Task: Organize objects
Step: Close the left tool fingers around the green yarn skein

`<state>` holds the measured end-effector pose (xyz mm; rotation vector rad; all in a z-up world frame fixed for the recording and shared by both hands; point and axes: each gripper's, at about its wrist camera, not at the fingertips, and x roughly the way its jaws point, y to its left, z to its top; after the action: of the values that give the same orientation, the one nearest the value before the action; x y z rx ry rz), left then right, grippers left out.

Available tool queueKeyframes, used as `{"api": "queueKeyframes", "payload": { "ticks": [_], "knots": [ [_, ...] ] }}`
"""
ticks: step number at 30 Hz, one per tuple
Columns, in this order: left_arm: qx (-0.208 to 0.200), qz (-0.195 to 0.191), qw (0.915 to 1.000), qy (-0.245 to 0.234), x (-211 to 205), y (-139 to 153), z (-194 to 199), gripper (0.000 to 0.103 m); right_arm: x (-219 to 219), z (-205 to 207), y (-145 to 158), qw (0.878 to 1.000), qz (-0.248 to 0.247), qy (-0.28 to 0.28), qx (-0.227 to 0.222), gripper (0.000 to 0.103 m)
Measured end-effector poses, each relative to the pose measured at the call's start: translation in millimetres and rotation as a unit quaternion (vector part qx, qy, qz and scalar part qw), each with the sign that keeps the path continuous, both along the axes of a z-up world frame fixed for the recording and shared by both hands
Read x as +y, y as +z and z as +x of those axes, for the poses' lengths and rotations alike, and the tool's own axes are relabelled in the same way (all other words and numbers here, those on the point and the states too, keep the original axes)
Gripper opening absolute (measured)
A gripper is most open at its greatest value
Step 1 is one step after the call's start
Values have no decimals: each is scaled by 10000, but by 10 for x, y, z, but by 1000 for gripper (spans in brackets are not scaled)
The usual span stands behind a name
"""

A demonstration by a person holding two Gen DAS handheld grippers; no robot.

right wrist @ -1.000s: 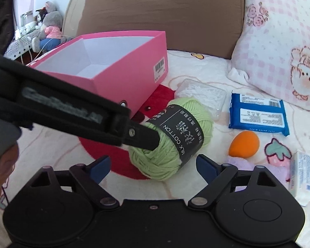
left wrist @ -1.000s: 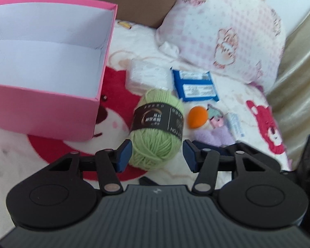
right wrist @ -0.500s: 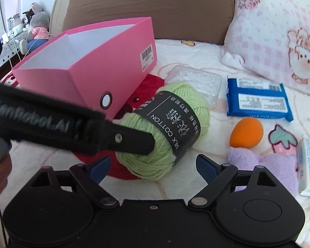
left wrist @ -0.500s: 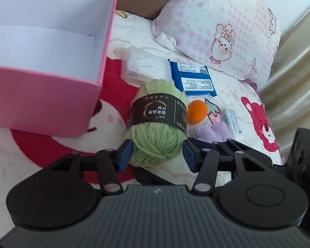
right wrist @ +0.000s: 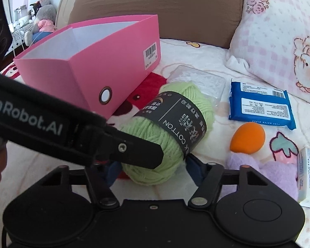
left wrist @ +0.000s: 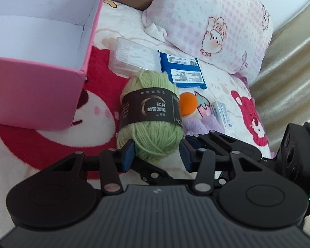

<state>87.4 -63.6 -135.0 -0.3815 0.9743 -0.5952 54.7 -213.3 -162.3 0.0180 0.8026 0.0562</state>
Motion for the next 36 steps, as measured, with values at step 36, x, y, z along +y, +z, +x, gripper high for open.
{"api": "queueKeyframes", "payload": {
  "ticks": [36],
  "knots": [
    [1300, -590, 9862, 836, 127, -243, 155, 66, -125, -24, 99, 9961, 651, -580, 154, 90]
  ]
}}
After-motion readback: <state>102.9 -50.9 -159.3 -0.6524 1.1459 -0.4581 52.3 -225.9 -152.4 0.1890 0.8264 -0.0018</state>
